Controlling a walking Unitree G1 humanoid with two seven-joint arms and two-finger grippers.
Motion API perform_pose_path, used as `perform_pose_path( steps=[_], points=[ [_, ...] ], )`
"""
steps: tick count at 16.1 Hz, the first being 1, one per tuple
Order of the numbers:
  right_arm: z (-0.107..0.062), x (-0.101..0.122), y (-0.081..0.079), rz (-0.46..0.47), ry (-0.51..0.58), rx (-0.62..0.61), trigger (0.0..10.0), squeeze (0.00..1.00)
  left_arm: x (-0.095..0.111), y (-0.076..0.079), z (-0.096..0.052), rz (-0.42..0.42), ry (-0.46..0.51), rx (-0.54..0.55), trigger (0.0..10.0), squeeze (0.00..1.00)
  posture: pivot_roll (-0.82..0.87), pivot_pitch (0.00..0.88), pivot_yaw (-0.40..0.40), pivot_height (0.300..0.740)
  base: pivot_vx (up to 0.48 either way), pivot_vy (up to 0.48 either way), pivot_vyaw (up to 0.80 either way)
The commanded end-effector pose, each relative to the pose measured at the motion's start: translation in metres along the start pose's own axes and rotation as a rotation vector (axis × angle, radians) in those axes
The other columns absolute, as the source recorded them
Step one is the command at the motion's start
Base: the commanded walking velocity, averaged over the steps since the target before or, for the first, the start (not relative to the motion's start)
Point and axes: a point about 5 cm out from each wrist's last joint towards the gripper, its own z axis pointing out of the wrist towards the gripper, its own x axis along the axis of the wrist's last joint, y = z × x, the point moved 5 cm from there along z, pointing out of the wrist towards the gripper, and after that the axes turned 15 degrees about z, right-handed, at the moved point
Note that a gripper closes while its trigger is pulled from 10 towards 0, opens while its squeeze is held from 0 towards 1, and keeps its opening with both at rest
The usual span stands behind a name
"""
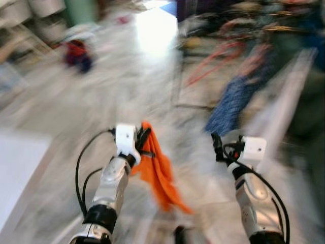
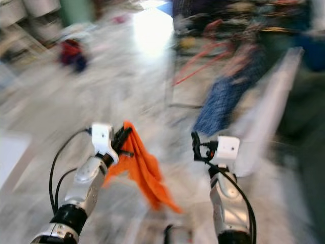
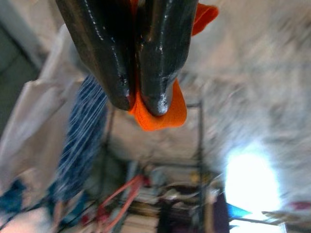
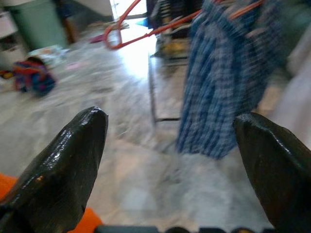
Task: Hang hanger
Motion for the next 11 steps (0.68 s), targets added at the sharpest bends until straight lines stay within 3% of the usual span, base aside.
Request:
perform_pose_path(
  steps=[1, 6, 11],
  points=[
    [0.001, -0.001, -0.009, 0.018, 0.005, 0.017, 10.0, 0.00, 0.002, -0.013, -0.003, 0.020, 0.011, 0.031, 10.0, 0.00, -0.01, 0.158, -0.019, 0.740, 0.368, 0.311, -0.64],
    [0.001, 0.000, -0.007, 0.017, 0.007, 0.009, 10.0, 0.00, 0.002, -0.007, -0.002, 0.015, 0.008, 0.017, 10.0, 0.00, -0.01, 0.156, -0.017, 0.740, 0.362, 0.313, -0.09],
    [0.000, -0.001, -0.006, 0.016, 0.003, 0.000, 10.0, 0.00, 0.001, 0.000, -0.002, 0.010, 0.007, 0.002, 10.0, 0.00, -0.01, 0.162, -0.021, 0.740, 0.373, 0.300, -0.63]
  ],
)
